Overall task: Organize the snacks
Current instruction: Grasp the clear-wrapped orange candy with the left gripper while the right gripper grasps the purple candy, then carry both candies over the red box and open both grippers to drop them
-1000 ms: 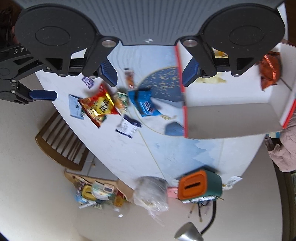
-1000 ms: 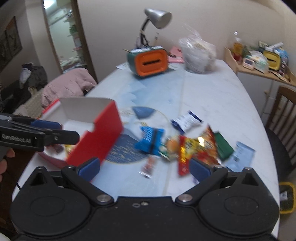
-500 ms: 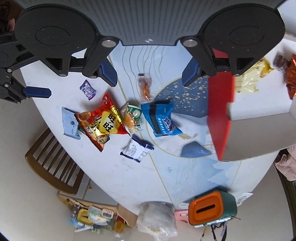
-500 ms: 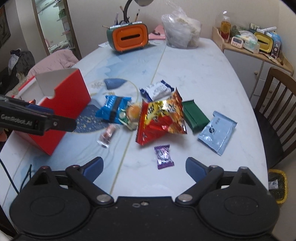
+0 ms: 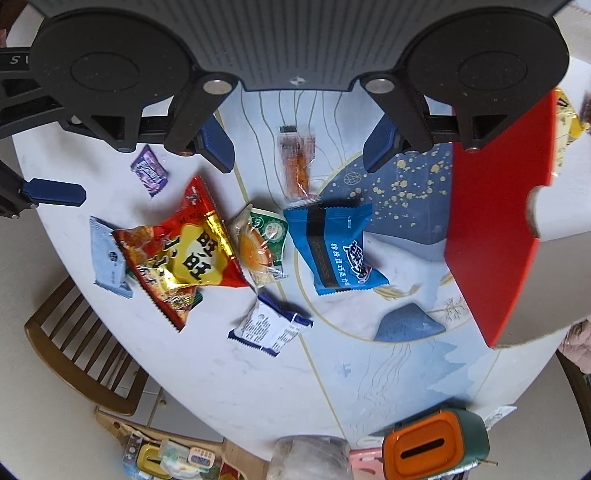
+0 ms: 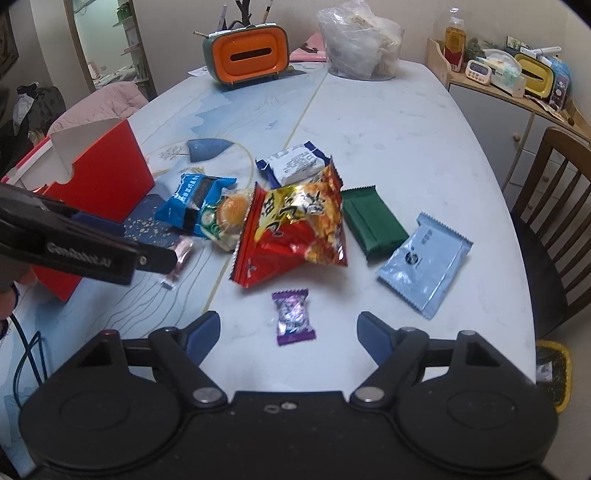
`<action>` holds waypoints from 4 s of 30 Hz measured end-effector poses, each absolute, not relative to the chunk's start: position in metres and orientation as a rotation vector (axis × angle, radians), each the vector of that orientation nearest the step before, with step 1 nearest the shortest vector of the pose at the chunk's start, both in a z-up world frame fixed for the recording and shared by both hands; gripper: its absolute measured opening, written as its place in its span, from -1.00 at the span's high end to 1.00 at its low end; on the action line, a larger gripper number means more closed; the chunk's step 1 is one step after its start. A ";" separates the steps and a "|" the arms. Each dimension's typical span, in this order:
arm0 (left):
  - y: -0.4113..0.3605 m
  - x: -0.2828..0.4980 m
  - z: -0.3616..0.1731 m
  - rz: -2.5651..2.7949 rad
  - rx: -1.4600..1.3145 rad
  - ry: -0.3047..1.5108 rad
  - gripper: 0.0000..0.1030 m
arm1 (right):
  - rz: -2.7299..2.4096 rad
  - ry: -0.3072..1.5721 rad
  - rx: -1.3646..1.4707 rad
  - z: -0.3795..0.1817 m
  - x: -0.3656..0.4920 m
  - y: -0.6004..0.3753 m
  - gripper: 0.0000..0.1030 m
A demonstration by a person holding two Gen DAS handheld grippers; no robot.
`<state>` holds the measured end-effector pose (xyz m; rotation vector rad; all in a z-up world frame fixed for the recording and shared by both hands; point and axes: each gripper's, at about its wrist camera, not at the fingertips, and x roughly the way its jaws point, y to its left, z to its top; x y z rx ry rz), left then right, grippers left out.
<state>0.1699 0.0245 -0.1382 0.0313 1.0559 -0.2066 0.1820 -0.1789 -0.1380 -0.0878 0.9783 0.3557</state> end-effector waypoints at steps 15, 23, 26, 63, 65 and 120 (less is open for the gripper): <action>0.015 0.180 -0.161 -0.179 0.046 1.047 -0.14 | 0.372 1.011 -0.158 -0.166 0.200 -0.166 -0.15; 0.014 0.179 -0.168 -0.163 0.038 1.040 0.06 | 0.377 0.999 -0.202 -0.171 0.202 -0.155 0.16; 0.014 0.178 -0.168 -0.160 0.044 1.033 0.26 | 0.369 0.996 -0.206 -0.171 0.203 -0.152 0.30; 0.061 0.123 -0.088 -0.145 -0.051 0.970 0.60 | 0.377 0.912 -0.095 -0.090 0.156 -0.134 0.63; 0.066 0.119 -0.081 -0.146 -0.055 0.961 0.60 | 0.387 0.900 -0.087 -0.082 0.154 -0.129 0.63; 0.287 0.135 -0.088 0.044 -0.062 0.994 0.60 | 0.618 0.927 -0.301 -0.107 0.203 0.121 0.63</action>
